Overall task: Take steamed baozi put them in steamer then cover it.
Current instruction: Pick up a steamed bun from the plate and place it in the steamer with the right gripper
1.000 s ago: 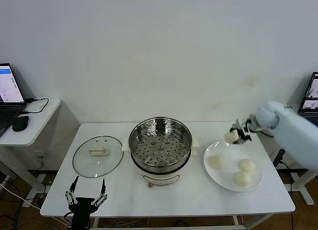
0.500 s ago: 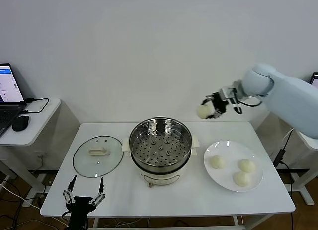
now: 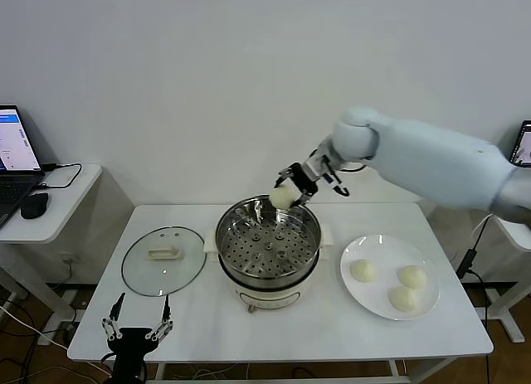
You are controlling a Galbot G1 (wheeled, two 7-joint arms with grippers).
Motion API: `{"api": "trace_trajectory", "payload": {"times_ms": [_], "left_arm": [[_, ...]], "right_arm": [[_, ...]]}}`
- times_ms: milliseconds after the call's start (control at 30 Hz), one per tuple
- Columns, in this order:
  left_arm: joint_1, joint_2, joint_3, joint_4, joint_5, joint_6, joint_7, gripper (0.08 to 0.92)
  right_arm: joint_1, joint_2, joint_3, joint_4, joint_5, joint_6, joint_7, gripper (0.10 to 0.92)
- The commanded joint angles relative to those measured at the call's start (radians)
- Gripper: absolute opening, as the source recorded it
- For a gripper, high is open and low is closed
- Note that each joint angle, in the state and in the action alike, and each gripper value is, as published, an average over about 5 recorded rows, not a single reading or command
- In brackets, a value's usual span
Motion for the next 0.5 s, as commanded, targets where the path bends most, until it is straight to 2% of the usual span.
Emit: {"api": "trace_trajectory", "payload": {"times_ms": [33, 267, 500], "left_arm": [[0.001, -0.002, 0.0, -0.002, -0.012, 0.0, 0.001, 0.823], [-0.005, -0.003, 0.001, 0.004, -0.004, -0.007, 0.0, 0.823], [-0.007, -0.004, 0.005, 0.008, 0.0, -0.013, -0.001, 0.823]], "right_arm": [[-0.045, 0.145, -0.043, -0.15, -0.173, 0.175, 0.024, 0.61], [-0.093, 0.189, -0.024, -0.239, -0.315, 0.252, 0.067, 0.611], [-0.129, 0.214, -0.019, -0.282, -0.362, 0.285, 0.082, 0.611]]}}
